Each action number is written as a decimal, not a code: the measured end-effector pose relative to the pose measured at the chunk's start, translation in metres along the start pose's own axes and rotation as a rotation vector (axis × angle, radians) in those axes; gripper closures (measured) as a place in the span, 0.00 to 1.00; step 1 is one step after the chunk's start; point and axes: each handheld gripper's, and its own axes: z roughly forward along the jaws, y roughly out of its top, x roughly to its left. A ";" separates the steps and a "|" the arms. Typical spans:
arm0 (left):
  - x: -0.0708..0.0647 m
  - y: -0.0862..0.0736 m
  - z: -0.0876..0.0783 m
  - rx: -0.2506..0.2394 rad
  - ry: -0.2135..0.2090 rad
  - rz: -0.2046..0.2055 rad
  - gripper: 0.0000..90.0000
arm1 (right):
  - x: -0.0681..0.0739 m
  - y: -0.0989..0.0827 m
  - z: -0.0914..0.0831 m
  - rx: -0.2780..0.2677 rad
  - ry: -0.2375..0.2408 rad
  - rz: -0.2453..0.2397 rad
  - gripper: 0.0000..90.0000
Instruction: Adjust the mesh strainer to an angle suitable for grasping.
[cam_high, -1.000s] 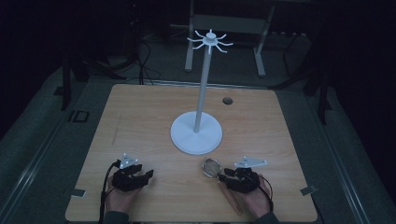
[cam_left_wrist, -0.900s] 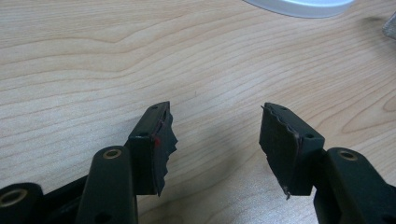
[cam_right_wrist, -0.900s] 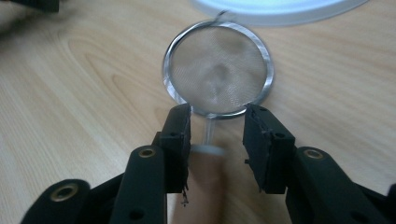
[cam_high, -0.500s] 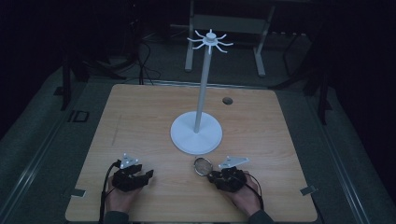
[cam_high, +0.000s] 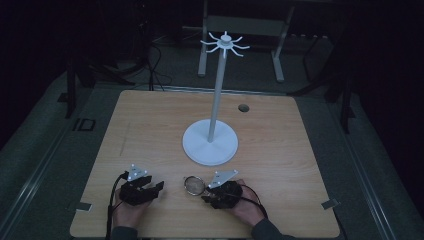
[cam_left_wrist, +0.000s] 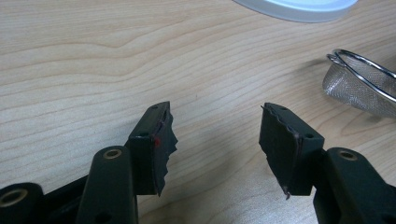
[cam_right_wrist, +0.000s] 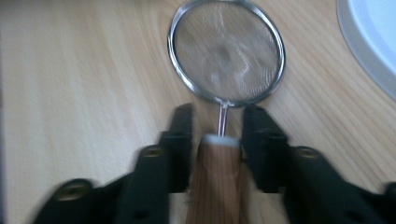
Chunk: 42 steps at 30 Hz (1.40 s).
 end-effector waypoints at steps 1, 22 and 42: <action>0.000 0.000 0.000 -0.003 -0.001 0.003 0.49 | 0.000 -0.002 -0.001 0.006 -0.015 -0.002 0.58; -0.028 0.021 -0.005 -0.046 -0.090 0.128 0.50 | -0.006 -0.072 -0.077 -0.157 -0.028 0.169 0.84; -0.108 0.088 0.038 0.078 -0.294 0.456 0.60 | -0.038 -0.094 -0.074 -0.114 -0.103 0.298 0.99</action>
